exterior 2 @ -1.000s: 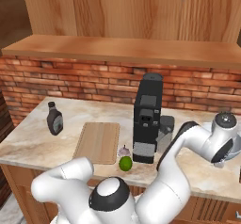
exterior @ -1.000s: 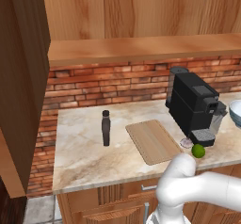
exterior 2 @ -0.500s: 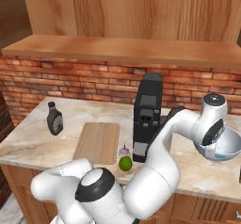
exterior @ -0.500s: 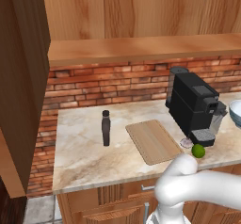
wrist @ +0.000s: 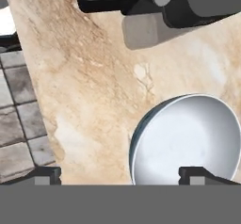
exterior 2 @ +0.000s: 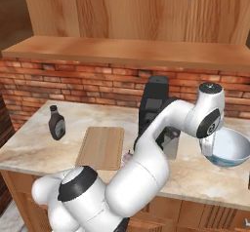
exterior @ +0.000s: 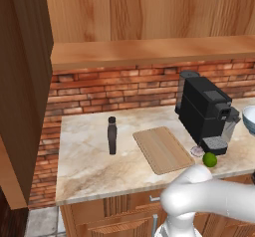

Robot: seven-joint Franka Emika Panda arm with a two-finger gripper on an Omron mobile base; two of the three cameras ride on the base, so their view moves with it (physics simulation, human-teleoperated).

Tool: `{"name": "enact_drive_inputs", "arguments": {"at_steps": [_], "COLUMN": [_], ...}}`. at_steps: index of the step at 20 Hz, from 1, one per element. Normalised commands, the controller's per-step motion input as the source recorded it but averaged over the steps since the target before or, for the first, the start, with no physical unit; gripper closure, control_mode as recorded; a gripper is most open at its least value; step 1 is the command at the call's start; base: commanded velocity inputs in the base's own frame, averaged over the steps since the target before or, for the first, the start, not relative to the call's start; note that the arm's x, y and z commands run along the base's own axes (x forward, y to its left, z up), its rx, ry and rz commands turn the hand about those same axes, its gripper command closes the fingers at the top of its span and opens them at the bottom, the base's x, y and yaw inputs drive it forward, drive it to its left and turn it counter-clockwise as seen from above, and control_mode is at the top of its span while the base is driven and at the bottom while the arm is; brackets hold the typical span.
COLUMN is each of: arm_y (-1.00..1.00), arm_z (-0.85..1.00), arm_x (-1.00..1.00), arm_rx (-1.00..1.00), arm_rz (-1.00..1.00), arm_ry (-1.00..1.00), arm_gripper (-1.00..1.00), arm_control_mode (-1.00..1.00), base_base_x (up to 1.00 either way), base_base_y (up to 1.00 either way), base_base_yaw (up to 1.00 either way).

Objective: Open the cabinet. Place the bowl and condiment on the counter. Then place the lime and garlic on the cutting board.

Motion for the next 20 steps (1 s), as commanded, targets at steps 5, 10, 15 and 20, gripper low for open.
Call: {"name": "enact_drive_inputs", "arguments": {"at_steps": [5,10,15,20], "arm_y": [0.36,0.30,0.28,0.35], "arm_z": [0.25,0.19,0.17,0.25], "arm_x": [-0.30,-0.29,-0.27,-0.19], "arm_rx": [0.00,0.00,0.00,-0.03], "arm_rz": [0.04,0.09,0.12,0.14], "arm_ry": [0.01,0.00,0.00,0.02], "arm_gripper": [-1.00,-1.00,-1.00,-1.00], "arm_control_mode": [-1.00,-1.00,-1.00,-1.00], "base_base_x": [0.00,0.00,0.00,0.00], "base_base_y": [0.00,0.00,0.00,0.00], "base_base_yaw": [0.00,0.00,0.00,0.00]}}
